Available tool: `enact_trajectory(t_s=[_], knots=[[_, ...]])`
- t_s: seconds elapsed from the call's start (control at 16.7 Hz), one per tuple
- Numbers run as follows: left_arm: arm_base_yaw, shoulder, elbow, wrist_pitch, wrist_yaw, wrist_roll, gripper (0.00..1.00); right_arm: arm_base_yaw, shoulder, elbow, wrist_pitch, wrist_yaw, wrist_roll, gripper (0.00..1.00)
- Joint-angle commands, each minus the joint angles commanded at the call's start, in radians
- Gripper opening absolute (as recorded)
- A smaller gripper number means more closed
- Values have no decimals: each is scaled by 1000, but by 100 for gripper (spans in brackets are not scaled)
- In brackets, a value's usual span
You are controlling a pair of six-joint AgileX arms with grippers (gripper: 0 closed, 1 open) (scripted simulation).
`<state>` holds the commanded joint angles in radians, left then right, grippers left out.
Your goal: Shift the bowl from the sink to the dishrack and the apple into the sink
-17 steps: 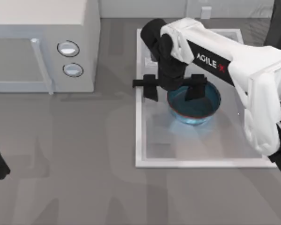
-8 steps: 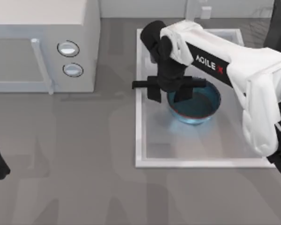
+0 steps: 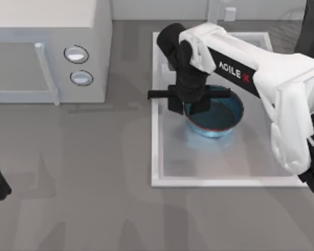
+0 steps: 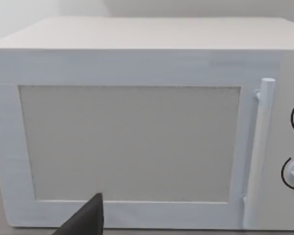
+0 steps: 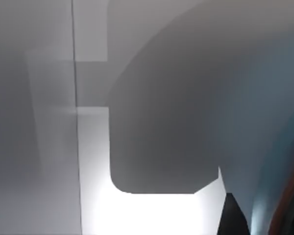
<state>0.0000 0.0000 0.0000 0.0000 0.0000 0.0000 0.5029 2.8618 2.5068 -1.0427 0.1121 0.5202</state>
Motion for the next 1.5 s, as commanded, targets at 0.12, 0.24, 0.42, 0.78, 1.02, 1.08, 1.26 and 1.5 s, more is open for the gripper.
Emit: enact_trajectory(t_s=[0.12,0.24,0.42,0.78,1.02,1.08,1.26,1.5], knots=[[0,0,0,0,0,0,100,0,0,0,0,0,0,0],[0,0,0,0,0,0,100,-3,-7,-4,0,1,0,0],[0,0,0,0,0,0,100,17,-43,-23,-16,1,17,0],[0,0,0,0,0,0,100,176,-396,-214,-178,9,165,0],[0,0,0,0,0,0,100,313,-742,-404,-340,26,301,0],[0,0,0,0,0,0,100,345,-821,-450,-379,31,335,0],[0,0,0,0,0,0,100,430,-1005,-564,-476,47,421,0],[0,0,0,0,0,0,100,484,-1103,-633,-532,59,476,0]])
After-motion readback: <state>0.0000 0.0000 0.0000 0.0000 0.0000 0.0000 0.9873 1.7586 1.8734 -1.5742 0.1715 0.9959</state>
